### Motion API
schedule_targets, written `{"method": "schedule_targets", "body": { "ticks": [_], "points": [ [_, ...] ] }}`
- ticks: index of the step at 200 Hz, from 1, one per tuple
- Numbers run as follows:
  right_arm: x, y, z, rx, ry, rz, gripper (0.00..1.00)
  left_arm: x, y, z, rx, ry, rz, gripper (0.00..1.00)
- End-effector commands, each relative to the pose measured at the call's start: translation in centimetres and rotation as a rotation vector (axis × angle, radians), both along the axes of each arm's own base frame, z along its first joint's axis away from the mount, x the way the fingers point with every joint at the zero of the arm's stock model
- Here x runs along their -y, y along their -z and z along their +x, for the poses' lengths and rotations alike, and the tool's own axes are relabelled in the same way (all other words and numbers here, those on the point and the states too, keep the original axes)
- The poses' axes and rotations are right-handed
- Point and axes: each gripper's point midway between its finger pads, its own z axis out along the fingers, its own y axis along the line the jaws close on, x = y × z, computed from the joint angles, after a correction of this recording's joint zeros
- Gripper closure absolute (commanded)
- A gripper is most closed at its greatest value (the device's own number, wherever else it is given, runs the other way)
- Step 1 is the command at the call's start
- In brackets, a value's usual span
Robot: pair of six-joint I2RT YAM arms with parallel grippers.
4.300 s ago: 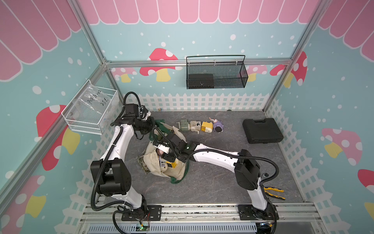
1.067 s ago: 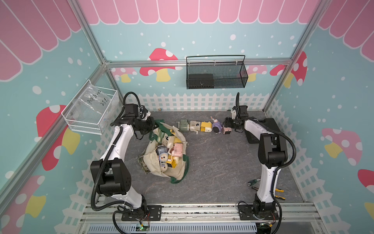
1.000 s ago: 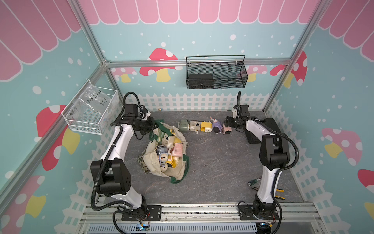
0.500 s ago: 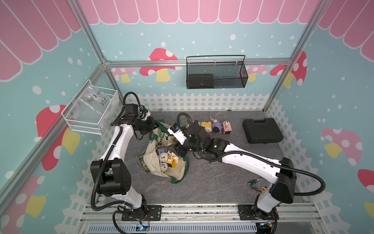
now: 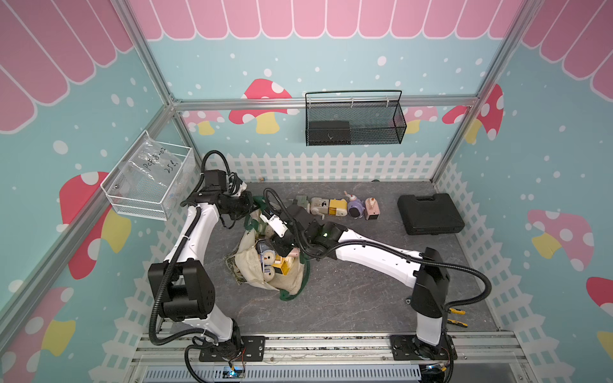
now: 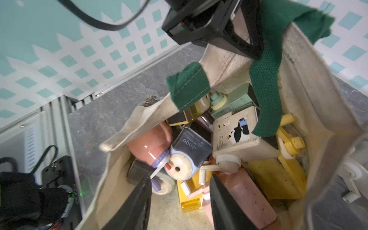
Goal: Take out the pencil sharpeners from the tote bags
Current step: Pick up the pencil sharpener from the canvas bag.
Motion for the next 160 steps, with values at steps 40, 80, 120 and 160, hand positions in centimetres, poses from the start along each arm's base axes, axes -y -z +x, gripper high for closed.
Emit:
{"method": "schedule_targets", "body": {
  "ticks": [40, 80, 120, 160],
  "points": [
    [-10.3, -5.7, -6.0, 0.223, -0.282, 0.0, 0.41, -0.3, -3.6, 1.1, 0.141, 0.0, -0.007, 1.0],
    [-17.5, -7.6, -11.0, 0.306, -0.532, 0.01, 0.42, -0.3, -3.6, 1.1, 0.14, 0.002, -0.007, 1.0],
    [-23.3, -6.3, -13.5, 0.224, -0.647, 0.022, 0.42, -0.3, -3.6, 1.1, 0.141, 0.001, -0.006, 1.0],
    [-27.2, -2.2, -13.1, 0.094, -0.649, -0.064, 0.47, -0.3, -3.6, 1.1, 0.141, 0.0, -0.006, 1.0]
  ]
}}
